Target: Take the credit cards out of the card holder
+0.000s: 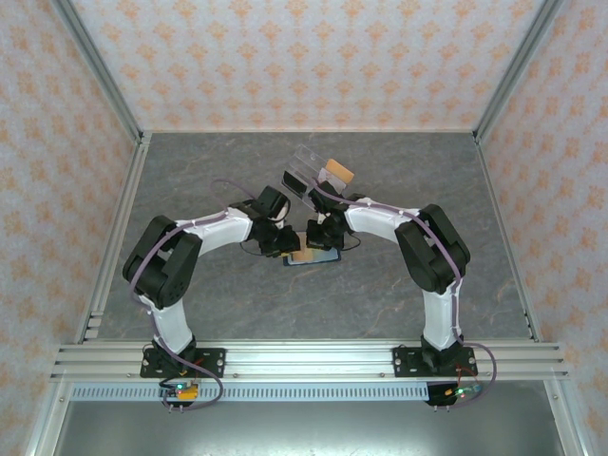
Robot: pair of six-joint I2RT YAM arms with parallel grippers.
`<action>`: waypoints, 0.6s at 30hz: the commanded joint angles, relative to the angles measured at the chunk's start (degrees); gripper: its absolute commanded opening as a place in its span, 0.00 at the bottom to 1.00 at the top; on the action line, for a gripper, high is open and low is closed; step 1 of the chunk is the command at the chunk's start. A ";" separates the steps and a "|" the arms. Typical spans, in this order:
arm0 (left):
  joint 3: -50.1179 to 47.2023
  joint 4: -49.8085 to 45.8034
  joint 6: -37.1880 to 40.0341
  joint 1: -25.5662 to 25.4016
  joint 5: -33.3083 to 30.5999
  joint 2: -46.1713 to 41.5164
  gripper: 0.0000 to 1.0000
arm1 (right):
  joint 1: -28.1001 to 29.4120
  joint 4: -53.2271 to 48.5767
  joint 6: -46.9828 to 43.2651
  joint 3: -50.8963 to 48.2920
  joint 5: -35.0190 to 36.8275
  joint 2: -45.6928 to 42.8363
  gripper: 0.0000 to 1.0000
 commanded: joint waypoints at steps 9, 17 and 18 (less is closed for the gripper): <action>1.35 -2.32 -0.06 -0.16 -3.03 2.13 0.30 | -0.15 -2.07 0.09 -2.43 5.66 3.66 0.09; 0.17 2.11 -2.09 -0.16 0.80 2.80 0.37 | -0.15 -1.81 0.33 -2.46 5.22 3.69 0.09; 0.04 2.83 -2.40 -0.20 1.62 2.97 0.37 | -0.14 -1.72 0.30 -2.47 5.09 3.67 0.09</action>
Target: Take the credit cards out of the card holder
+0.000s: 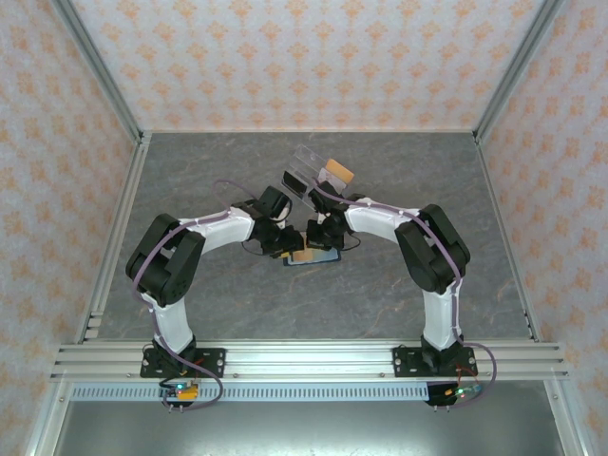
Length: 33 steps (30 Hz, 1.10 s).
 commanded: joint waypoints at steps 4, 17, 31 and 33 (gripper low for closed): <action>-0.56 3.69 -1.89 -0.21 1.96 2.11 0.32 | -0.15 -1.74 0.38 -2.56 4.87 3.35 0.09; -1.14 6.28 -2.60 -0.12 3.98 -0.11 0.18 | -1.40 -0.27 1.71 -1.79 0.81 -6.00 0.21; 1.06 16.01 -7.50 -1.28 12.52 -0.60 0.38 | -5.57 1.73 4.70 -9.09 6.19 -20.51 0.26; 2.27 16.17 -8.00 -1.98 12.44 -0.10 0.41 | -6.13 1.99 5.15 -10.22 7.94 -22.22 0.26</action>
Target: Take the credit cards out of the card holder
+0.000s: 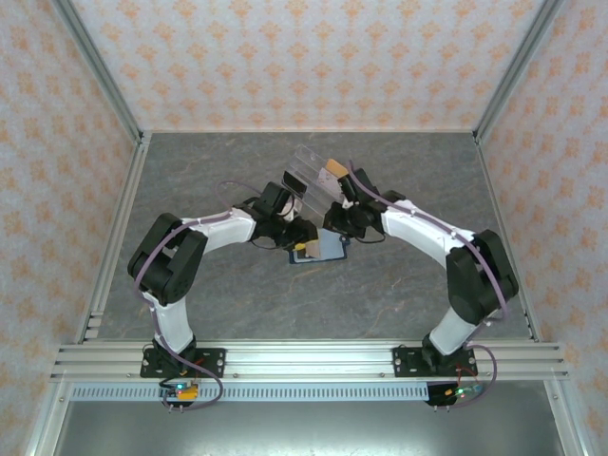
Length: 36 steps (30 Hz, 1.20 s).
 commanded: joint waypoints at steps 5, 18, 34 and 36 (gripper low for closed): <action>6.44 2.10 -2.24 -3.04 1.47 2.45 0.54 | -2.88 1.68 3.12 -4.52 6.55 -5.72 0.26; 7.76 -3.99 -1.47 -2.37 -4.93 3.96 0.62 | -3.81 1.70 -0.29 -3.40 2.10 -2.66 0.38; 5.56 -5.45 -2.80 -1.20 -7.93 3.25 0.32 | 0.86 -2.53 -2.68 2.10 2.84 9.24 0.27; 5.53 -5.06 -3.15 -1.18 -7.61 5.07 0.31 | 0.79 -3.03 -2.81 2.38 3.39 10.05 0.28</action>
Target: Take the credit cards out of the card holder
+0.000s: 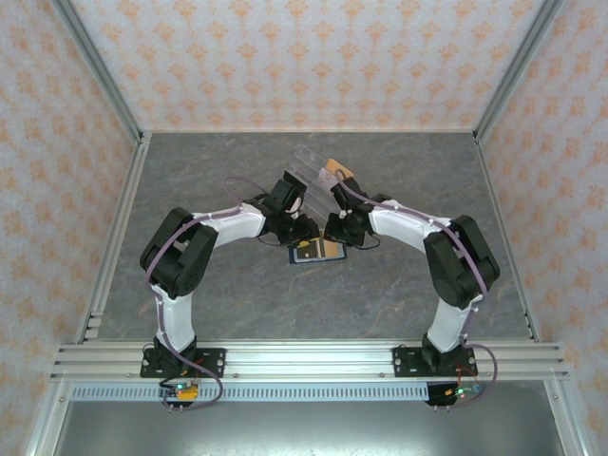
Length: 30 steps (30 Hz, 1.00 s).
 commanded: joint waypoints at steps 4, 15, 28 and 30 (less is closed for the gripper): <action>-0.19 0.22 -0.92 0.02 0.26 0.91 0.30 | 0.22 -3.13 -1.44 2.26 3.35 2.51 0.31; -0.47 1.51 -1.12 -0.03 1.98 2.18 0.30 | 0.18 -3.77 -1.99 2.55 2.25 5.76 0.32; -0.39 3.48 -1.54 0.05 3.47 3.52 0.21 | 0.21 -2.92 -1.55 2.19 0.23 6.77 0.27; -0.40 3.86 -1.69 0.04 3.75 3.50 0.21 | 0.21 -2.97 -1.59 2.18 0.21 6.80 0.26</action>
